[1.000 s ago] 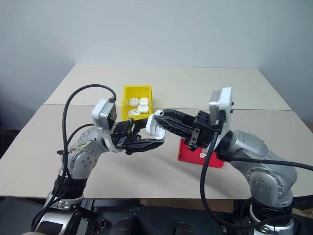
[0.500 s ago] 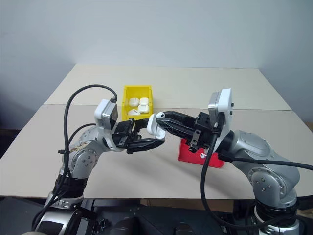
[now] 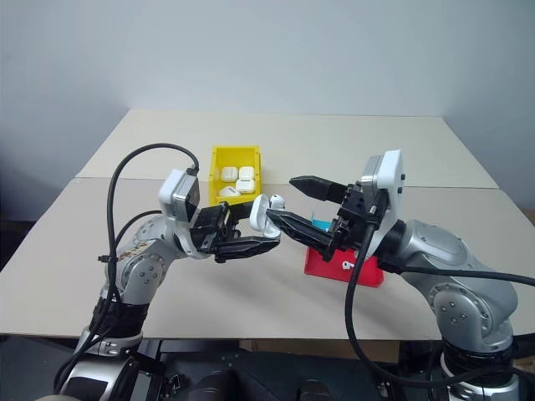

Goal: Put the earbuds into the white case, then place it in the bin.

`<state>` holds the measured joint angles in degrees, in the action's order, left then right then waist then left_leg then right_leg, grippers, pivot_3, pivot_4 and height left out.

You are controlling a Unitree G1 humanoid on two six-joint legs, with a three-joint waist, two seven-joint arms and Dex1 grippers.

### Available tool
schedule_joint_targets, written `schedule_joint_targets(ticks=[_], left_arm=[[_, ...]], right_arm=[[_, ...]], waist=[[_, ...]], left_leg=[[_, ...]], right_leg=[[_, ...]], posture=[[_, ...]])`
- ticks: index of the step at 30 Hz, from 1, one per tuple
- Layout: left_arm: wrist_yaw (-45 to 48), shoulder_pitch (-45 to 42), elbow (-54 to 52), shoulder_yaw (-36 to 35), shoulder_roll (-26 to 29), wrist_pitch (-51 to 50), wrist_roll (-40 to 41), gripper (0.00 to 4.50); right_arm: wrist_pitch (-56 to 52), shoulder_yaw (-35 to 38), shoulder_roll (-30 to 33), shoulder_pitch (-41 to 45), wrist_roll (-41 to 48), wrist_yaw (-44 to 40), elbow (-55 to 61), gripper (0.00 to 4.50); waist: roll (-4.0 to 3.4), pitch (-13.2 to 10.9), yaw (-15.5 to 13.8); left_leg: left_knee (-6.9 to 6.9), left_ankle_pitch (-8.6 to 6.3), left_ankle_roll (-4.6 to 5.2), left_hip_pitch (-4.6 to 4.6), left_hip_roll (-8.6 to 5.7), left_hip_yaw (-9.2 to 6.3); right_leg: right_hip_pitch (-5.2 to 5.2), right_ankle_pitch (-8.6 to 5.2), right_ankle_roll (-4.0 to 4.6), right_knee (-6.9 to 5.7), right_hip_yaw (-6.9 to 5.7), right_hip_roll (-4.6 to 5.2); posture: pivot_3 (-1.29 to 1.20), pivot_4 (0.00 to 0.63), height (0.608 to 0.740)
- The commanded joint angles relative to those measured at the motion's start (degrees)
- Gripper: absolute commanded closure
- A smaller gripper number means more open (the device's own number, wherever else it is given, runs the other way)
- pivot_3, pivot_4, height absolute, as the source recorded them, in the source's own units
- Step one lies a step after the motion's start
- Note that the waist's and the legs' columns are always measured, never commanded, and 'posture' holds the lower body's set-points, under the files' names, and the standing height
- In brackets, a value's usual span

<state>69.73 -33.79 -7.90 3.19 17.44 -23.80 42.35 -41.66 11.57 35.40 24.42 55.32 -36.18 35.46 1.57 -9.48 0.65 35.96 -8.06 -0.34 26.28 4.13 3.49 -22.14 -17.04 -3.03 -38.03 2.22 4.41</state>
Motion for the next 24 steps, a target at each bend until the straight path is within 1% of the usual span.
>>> schedule_joint_targets(ticks=[1, 5, 7, 9, 10, 11, 13, 14, 15, 16, 17, 18, 19, 24], left_arm=[[0.1, -2.1, -0.4, -1.0, -0.7, 2.0, 0.5, 1.71], [0.4, -2.3, 0.3, -1.1, -0.7, 2.5, 0.2, 1.71], [0.4, -2.5, 0.5, -0.9, -0.6, 2.7, 0.1, 1.71], [0.4, -2.6, 0.7, -0.9, -0.6, 2.9, 0.1, 1.71], [0.4, -2.6, 0.7, -0.9, -0.6, 3.0, 0.0, 1.71], [0.4, -2.6, 0.7, -0.8, -0.6, 3.0, 0.0, 1.71], [0.3, -2.4, 0.6, -0.8, -0.6, 3.1, 0.0, 1.71], [0.2, -2.3, 0.5, -0.7, -0.6, 3.1, 0.0, 1.71], [0.1, -2.2, 0.3, -0.7, -0.6, 3.1, 0.0, 1.71], [0.0, -2.2, 0.2, -0.7, -0.6, 3.0, 0.0, 1.71], [-0.1, -2.2, 0.1, -0.7, -0.6, 3.0, 0.1, 1.71], [-0.1, -2.2, 0.2, -0.7, -0.6, 2.9, 0.1, 1.71], [-0.1, -2.2, 0.2, -0.7, -0.5, 2.9, 0.1, 1.71], [-0.2, -2.3, 0.2, -0.8, -0.4, 2.5, 0.3, 1.71]], right_arm=[[0.6, 1.5, 1.6, 0.0, 1.8, -1.1, 0.7, 0.15], [-0.1, 4.9, 4.9, 1.5, 4.4, -2.4, -1.8, 0.15], [-1.1, 5.2, 7.1, 3.2, 4.5, -2.0, -3.8, 0.52], [-1.4, 4.5, 8.8, 4.4, 3.1, -1.3, -4.9, 1.05], [-1.6, 3.9, 9.4, 5.2, 2.2, -0.7, -5.4, 1.44], [-1.8, 3.5, 9.7, 5.7, 1.7, -0.3, -5.8, 1.74], [-1.9, 2.4, 9.8, 6.4, 0.8, 0.5, -5.8, 2.45], [-2.0, 2.0, 9.8, 6.6, 0.5, 0.7, -5.6, 2.90], [-2.1, 1.4, 9.5, 6.8, 0.1, 1.4, -5.2, 3.15], [-2.4, 0.8, 9.2, 7.0, -0.2, 2.0, -4.9, 3.61], [-2.5, 0.4, 9.0, 7.2, -0.4, 2.5, -4.7, 3.88], [-3.0, 0.0, 8.9, 7.5, -0.1, 2.8, -4.5, 4.25], [-3.3, 0.0, 8.9, 7.5, 0.5, 3.1, -4.2, 4.44], [-4.7, 0.6, 9.4, 6.5, 3.3, 2.7, -2.1, 4.44]], waist=[[0.00, 0.0, 0.0], [0.01, 0.0, -0.1], [0.01, 0.0, 0.0], [0.01, 0.0, 0.0], [0.01, 0.0, 0.0], [0.01, 0.0, 0.1], [0.01, 0.0, 0.1], [0.01, 0.0, 0.0], [0.01, 0.0, 0.0], [0.01, 0.0, 0.0], [0.01, 0.0, 0.0], [0.01, 0.0, 0.0], [0.01, 0.0, 0.0], [0.01, 0.0, 0.0]], left_leg=[[0.00, 0.00, 0.00, 0.00, 0.00, 0.00], [0.00, 0.00, 0.00, 0.00, 0.00, 0.00], [0.01, 0.00, 0.00, 0.00, -0.01, 0.01], [0.01, 0.00, 0.00, 0.00, -0.01, 0.01], [-0.01, 0.00, 0.00, 0.00, 0.00, 0.00], [-0.04, 0.00, 0.00, 0.00, 0.00, 0.00], [-0.04, 0.00, 0.00, 0.00, 0.00, 0.01], [-0.04, 0.00, 0.00, 0.00, 0.00, 0.02], [-0.04, 0.00, 0.00, 0.01, 0.00, 0.02], [-0.03, 0.00, 0.00, 0.01, 0.00, 0.02], [-0.03, 0.00, 0.00, 0.01, 0.00, 0.02], [-0.02, 0.00, 0.00, 0.01, 0.00, 0.02], [-0.02, 0.00, 0.00, 0.01, 0.00, 0.02], [-0.03, 0.00, 0.01, 0.02, 0.00, 0.02]], right_leg=[[0.00, 0.00, 0.00, 0.00, 0.00, 0.00], [0.01, 0.00, 0.00, 0.01, 0.00, 0.00], [0.01, 0.00, 0.00, 0.01, 0.01, 0.01], [0.00, 0.00, 0.00, 0.01, 0.01, 0.01], [-0.01, 0.00, 0.00, 0.00, 0.01, 0.00], [-0.03, 0.00, 0.01, 0.01, 0.01, -0.01], [-0.03, -0.01, 0.01, 0.02, 0.02, -0.01], [-0.03, -0.01, 0.01, 0.02, 0.02, 0.00], [-0.03, -0.01, 0.00, 0.02, 0.03, 0.00], [-0.03, 0.00, 0.00, 0.02, 0.03, 0.00], [-0.03, 0.00, 0.00, 0.02, 0.03, 0.00], [-0.03, 0.00, 0.00, 0.02, 0.02, 0.00], [-0.03, 0.00, 0.00, 0.01, 0.02, 0.00], [-0.03, 0.00, 0.00, 0.03, 0.03, 0.01]], posture=[[0.00, 0.150, 0.740], [0.00, 0.150, 0.740], [0.00, 0.150, 0.740], [0.00, 0.150, 0.740], [0.00, 0.150, 0.740], [0.00, 0.150, 0.740], [0.00, 0.150, 0.740], [0.00, 0.150, 0.740], [0.00, 0.150, 0.740], [0.00, 0.150, 0.740], [0.00, 0.150, 0.740], [0.00, 0.150, 0.740], [0.00, 0.150, 0.740], [0.00, 0.150, 0.740]])
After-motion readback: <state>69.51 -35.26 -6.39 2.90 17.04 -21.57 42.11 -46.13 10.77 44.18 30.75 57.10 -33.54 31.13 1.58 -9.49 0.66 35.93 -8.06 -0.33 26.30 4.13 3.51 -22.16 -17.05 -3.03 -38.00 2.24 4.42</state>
